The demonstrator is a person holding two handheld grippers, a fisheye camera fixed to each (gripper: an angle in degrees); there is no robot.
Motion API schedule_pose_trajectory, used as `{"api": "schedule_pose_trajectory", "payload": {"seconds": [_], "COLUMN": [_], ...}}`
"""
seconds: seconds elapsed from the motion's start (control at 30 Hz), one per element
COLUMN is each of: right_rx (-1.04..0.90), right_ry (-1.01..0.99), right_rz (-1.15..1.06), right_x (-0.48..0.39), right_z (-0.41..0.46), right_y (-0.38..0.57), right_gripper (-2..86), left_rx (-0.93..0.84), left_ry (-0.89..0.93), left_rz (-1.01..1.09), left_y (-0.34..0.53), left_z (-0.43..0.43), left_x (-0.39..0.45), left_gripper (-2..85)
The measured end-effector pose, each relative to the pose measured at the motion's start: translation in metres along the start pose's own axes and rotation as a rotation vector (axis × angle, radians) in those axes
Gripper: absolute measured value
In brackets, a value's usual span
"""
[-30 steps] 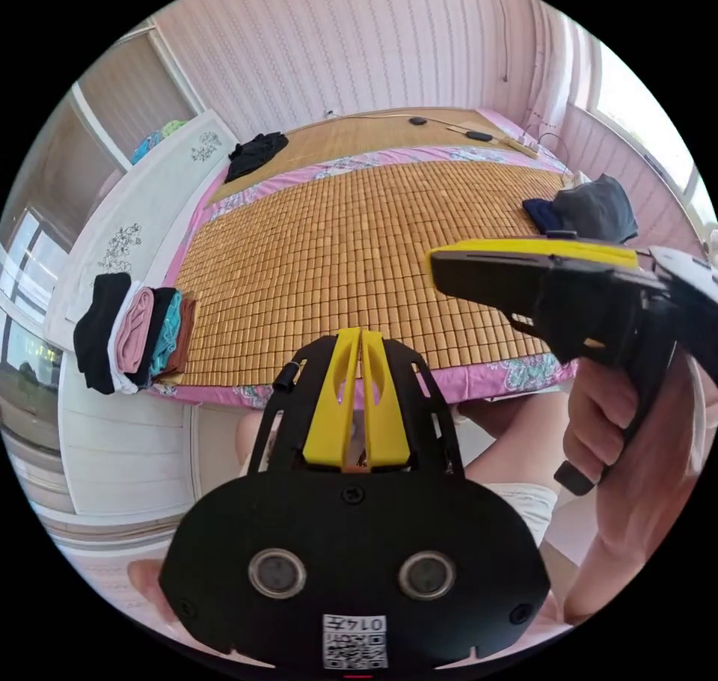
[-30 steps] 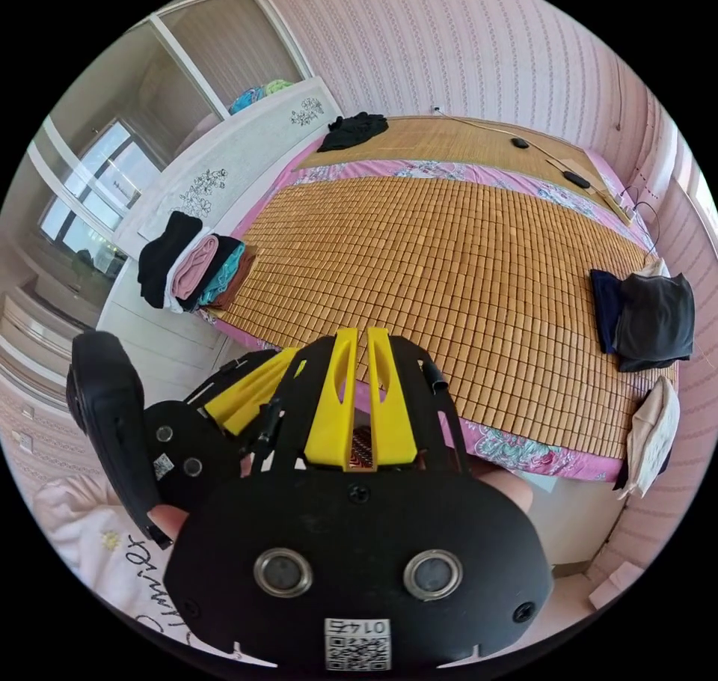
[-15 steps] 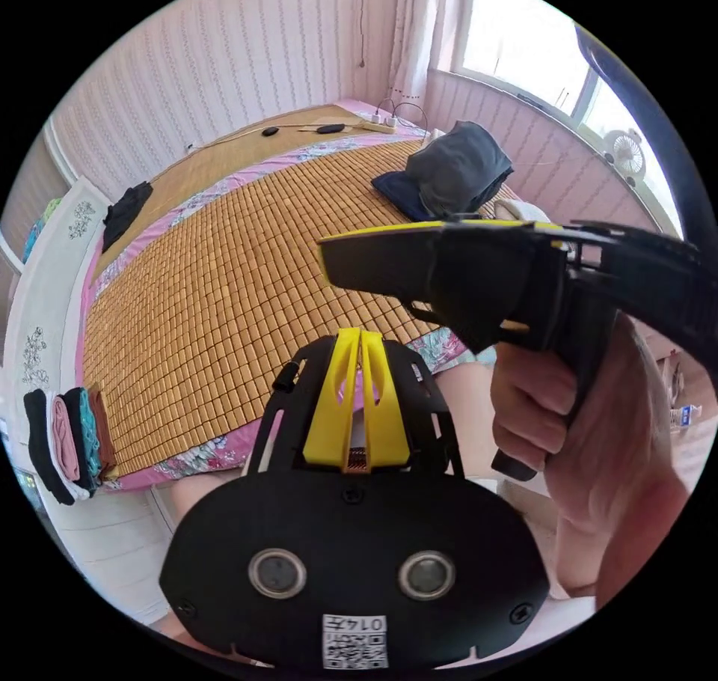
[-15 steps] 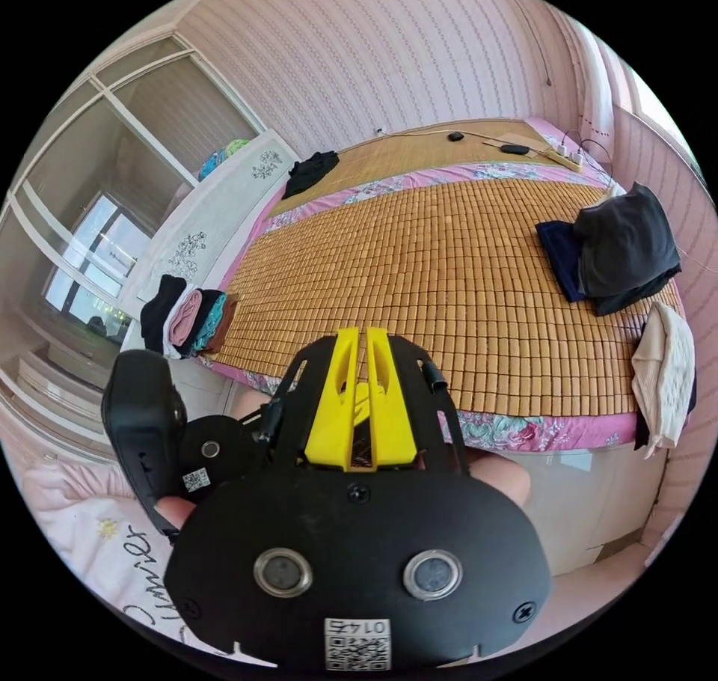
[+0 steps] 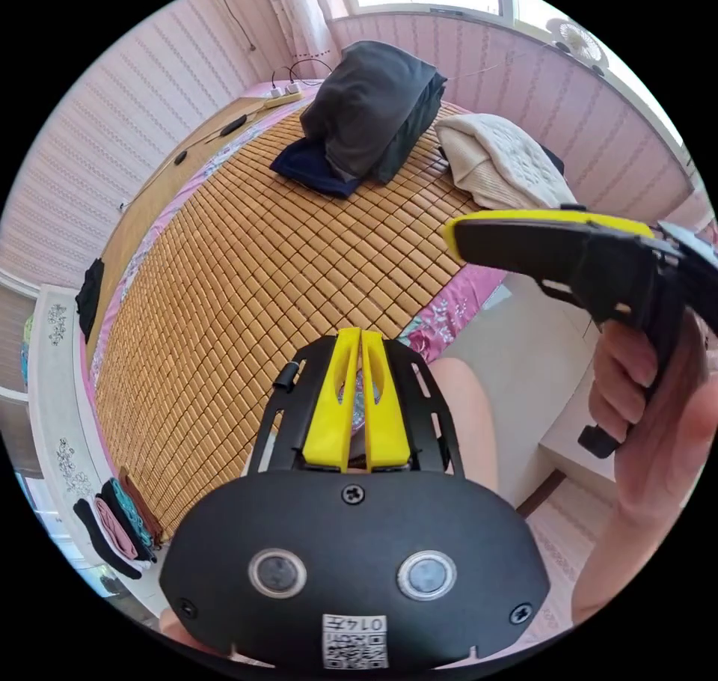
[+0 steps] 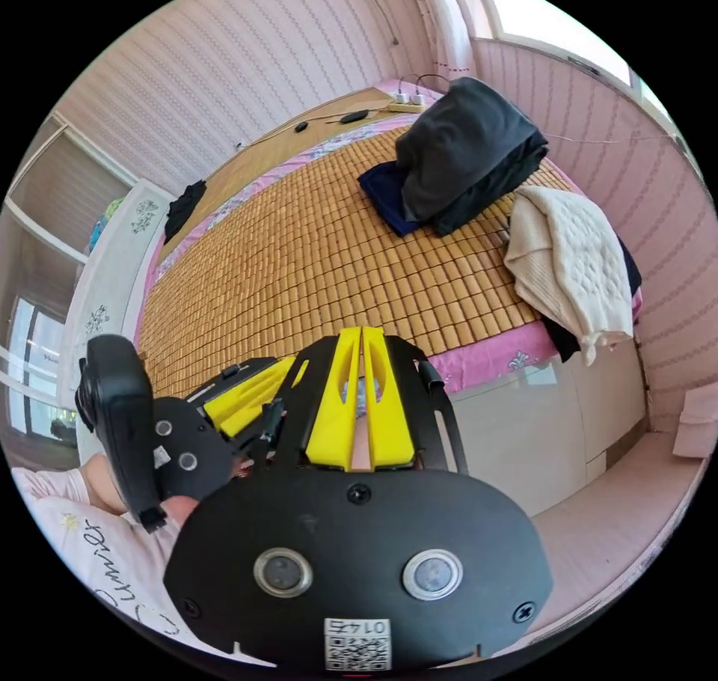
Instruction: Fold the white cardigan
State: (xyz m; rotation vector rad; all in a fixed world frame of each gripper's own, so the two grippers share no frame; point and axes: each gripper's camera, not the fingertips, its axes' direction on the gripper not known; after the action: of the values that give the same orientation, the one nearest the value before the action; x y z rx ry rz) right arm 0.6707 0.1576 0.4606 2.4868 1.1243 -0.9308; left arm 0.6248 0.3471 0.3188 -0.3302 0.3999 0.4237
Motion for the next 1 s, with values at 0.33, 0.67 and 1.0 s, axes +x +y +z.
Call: {"api": "schedule_pose_trajectory", "payload": {"seconds": [0.33,0.67,1.0], "right_rx": [0.113,0.085,-0.018], "right_ry": [0.328,0.427,0.466], "right_rz": [0.064,-0.011,-0.021], "right_x": [0.142,0.181,0.227], "right_z": [-0.044,-0.045,-0.038], "right_y": [-0.002,-0.042,-0.08], "right_gripper": [-0.7,8.5,14.6], "left_rx": [-0.017,0.217,0.294], "left_ry": [-0.062,0.091,0.402], "left_rz": [-0.019,0.372,0.519], "left_y": [-0.104,-0.134,-0.175], "left_z": [0.056,0.086,0.104], "left_x": [-0.008,-0.005,-0.047], "left_gripper": [-0.7,-0.7,2.6]}}
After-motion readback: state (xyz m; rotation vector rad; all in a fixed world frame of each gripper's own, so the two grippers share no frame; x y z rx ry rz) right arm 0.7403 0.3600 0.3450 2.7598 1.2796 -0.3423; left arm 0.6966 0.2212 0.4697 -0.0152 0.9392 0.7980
